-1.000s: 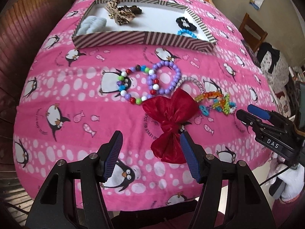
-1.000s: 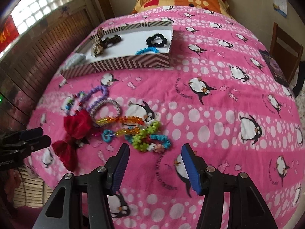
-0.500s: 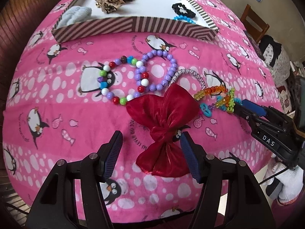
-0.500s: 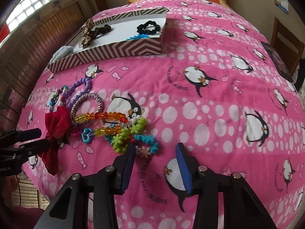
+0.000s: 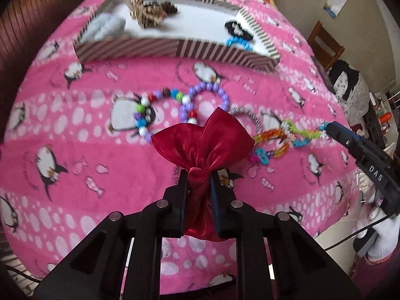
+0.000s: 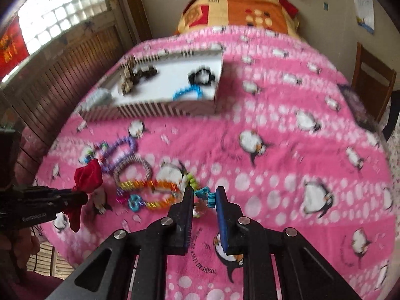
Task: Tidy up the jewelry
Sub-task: 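Grasp the red satin bow with the left tool while the right tool grasps a beaded bracelet, then carry the red bow and colourful bracelet into the box and open both tools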
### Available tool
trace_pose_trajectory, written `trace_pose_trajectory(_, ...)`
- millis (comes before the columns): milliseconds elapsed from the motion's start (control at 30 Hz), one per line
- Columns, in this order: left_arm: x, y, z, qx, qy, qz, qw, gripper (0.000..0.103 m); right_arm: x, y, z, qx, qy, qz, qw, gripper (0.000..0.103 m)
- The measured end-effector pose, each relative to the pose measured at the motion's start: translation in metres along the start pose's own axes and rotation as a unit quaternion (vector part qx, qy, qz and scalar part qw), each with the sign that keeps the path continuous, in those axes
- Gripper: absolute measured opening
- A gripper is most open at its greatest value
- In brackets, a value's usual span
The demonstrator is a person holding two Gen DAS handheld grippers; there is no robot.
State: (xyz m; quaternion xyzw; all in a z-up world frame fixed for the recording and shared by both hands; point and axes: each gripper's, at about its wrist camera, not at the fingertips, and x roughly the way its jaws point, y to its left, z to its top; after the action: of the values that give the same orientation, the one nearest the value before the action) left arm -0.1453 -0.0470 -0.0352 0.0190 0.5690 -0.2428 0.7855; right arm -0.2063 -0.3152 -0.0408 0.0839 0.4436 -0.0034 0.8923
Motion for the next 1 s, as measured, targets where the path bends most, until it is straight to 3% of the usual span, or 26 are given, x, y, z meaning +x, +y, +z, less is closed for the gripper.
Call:
trace_pose_trajectory(433,-0.052,0.012,0.026,0.003,-0.071,0.035,0.9968,0.015,-0.035,0.019,0.045,-0.031,-0.051,0.001,0.998,0.017)
trace_pose_trajectory(1000,-0.062,0.042,0.089,-0.011,-0.119,0.102,0.9876,0.015,-0.009,0.053,0.113,-0.079,-0.052,0.023,0.995,0.017)
